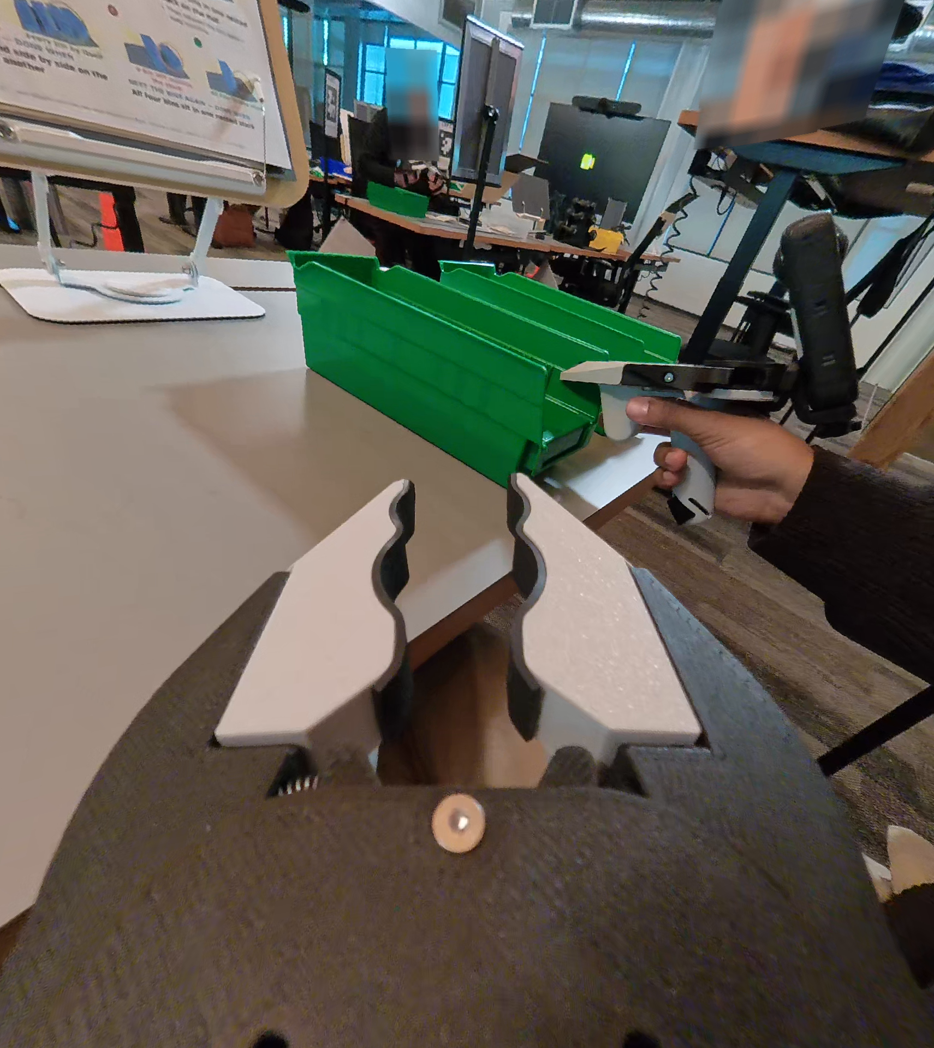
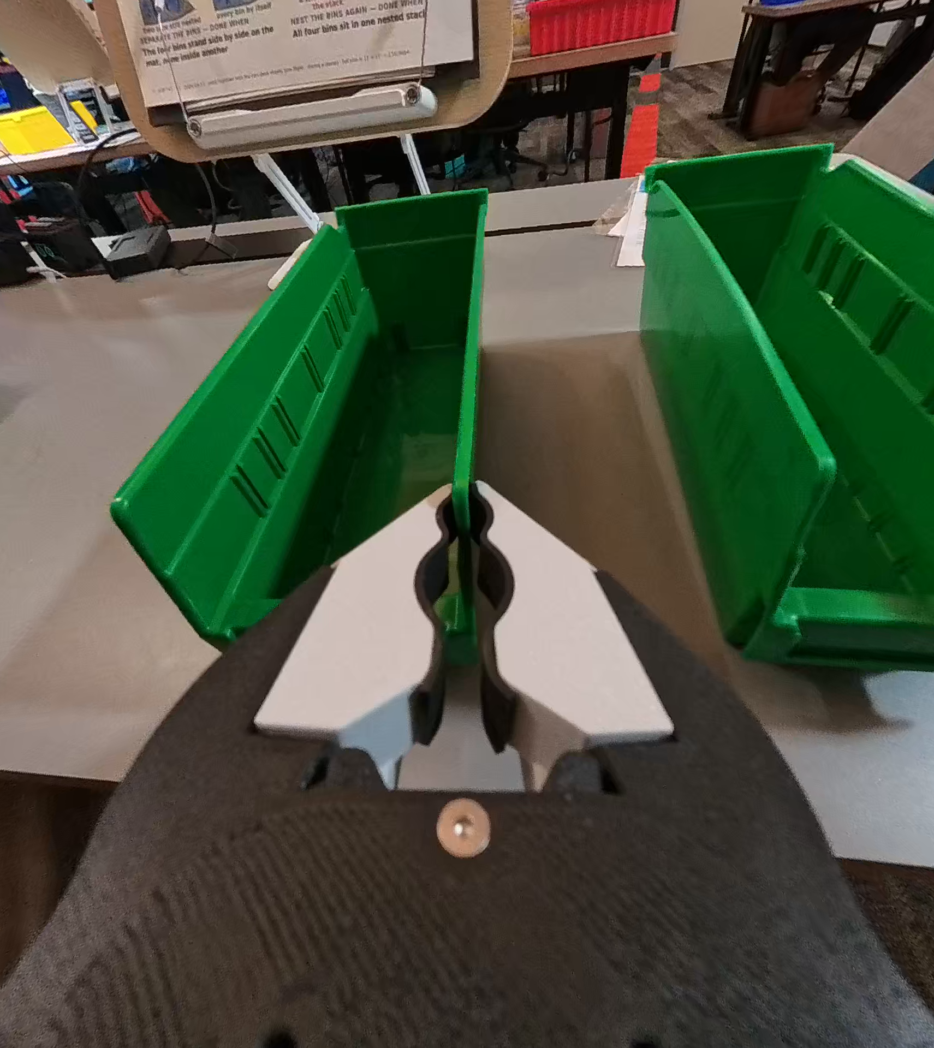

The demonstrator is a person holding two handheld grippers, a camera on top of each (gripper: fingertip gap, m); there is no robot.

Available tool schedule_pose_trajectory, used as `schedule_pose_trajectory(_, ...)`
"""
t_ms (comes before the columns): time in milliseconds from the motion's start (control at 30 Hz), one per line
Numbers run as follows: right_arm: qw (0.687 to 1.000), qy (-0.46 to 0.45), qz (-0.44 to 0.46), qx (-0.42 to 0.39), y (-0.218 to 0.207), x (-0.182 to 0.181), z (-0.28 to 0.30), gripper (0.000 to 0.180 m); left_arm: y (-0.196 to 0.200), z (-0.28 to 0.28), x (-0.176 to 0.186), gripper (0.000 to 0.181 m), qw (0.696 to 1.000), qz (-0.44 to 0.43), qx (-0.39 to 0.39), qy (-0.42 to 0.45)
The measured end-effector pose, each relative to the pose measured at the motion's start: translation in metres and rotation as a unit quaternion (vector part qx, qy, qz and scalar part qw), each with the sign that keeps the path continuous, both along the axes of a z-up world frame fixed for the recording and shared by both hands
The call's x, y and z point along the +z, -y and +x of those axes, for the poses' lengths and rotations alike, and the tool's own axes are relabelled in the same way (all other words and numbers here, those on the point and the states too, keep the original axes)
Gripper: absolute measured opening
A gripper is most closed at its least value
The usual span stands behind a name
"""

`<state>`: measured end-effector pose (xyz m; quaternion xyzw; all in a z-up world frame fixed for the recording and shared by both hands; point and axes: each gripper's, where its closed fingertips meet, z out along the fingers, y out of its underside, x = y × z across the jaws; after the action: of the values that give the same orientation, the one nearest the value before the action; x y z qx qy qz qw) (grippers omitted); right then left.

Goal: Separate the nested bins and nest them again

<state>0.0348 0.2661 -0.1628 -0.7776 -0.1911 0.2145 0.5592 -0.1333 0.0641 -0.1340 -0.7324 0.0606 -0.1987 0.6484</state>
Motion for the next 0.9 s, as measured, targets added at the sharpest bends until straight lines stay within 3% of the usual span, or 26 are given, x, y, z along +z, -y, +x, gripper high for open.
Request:
schedule_pose_trajectory(233,1.000,0.026,0.012,-0.006,0.001,0.000,-0.001,0.002,-0.001,-0.001,-0.003,0.032,1.000,-0.003,0.001,-0.004)
schedule_pose_trajectory(400,1.000,-0.001,0.014,-0.008,0.000,0.008,0.001,0.028,-0.002,-0.004,-0.005,0.032,1.000,-0.008,0.003,0.001)
schedule_pose_trajectory(467,0.999,-0.027,0.045,0.000,0.003,0.026,0.000,0.038,-0.003,-0.005,-0.006,0.033,1.000,-0.009,0.004,0.000)
schedule_pose_trajectory(600,0.985,-0.085,0.151,0.022,0.024,0.079,-0.006,0.042,-0.005,-0.008,-0.011,0.033,1.000,-0.015,0.006,-0.008)
schedule_pose_trajectory(667,0.972,-0.116,0.194,0.068,0.051,0.104,-0.023,0.038,-0.007,-0.010,-0.016,0.034,1.000,-0.021,0.007,-0.010)
schedule_pose_trajectory(767,0.951,-0.156,0.178,0.199,0.104,0.124,-0.070,0.046,-0.010,-0.015,-0.023,0.035,0.999,-0.032,0.012,-0.011)
schedule_pose_trajectory(900,0.938,-0.125,0.133,0.295,0.144,0.102,-0.113,0.047,-0.013,-0.027,-0.018,0.037,0.999,-0.023,0.029,0.027)
